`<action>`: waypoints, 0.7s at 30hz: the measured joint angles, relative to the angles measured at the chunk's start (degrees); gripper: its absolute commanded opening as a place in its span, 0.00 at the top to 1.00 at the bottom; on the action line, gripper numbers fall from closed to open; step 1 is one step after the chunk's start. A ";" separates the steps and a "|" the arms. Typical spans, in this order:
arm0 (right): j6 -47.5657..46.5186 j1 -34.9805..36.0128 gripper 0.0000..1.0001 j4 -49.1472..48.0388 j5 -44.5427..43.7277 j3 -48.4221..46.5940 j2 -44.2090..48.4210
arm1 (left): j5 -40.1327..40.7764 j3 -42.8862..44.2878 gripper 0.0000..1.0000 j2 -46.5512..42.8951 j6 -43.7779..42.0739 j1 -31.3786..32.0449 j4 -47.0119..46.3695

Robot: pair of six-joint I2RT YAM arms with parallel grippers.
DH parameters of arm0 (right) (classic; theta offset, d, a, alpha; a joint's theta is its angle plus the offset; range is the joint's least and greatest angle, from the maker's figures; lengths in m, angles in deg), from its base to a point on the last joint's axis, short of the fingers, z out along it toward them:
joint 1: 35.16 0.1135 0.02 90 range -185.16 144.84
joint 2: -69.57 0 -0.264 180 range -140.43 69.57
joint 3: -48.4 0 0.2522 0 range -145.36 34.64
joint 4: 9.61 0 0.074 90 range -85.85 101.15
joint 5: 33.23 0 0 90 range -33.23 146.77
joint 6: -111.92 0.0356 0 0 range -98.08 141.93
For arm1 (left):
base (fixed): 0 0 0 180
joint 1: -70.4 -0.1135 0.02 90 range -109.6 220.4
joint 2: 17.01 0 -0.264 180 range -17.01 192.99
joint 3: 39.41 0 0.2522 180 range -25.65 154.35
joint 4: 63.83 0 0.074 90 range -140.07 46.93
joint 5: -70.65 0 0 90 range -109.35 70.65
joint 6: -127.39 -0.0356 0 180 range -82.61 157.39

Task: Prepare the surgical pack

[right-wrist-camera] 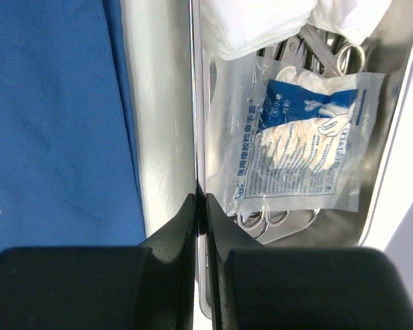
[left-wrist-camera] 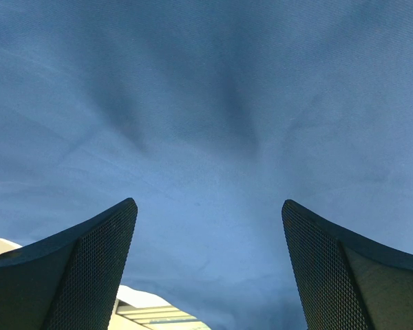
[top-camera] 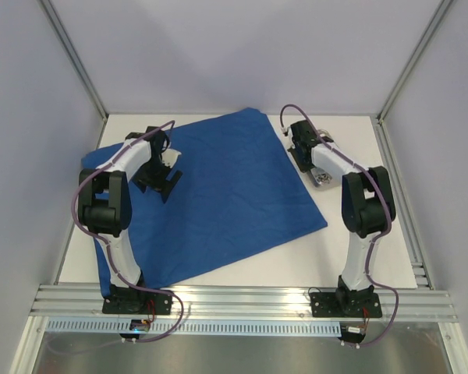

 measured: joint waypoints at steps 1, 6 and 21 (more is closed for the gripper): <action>0.00 0.02 1.00 -0.66 -0.11 0.55 0.66 | 0.00 0.00 0.05 0.00 0.00 -0.07 -0.02; -0.07 0.31 1.00 -2.54 -0.63 1.29 3.17 | 0.00 0.00 0.05 0.00 0.00 -0.17 0.00; -0.07 7.93 1.00 -2.95 -1.77 1.29 3.91 | 0.00 0.00 0.05 1.05 0.02 -0.22 -0.04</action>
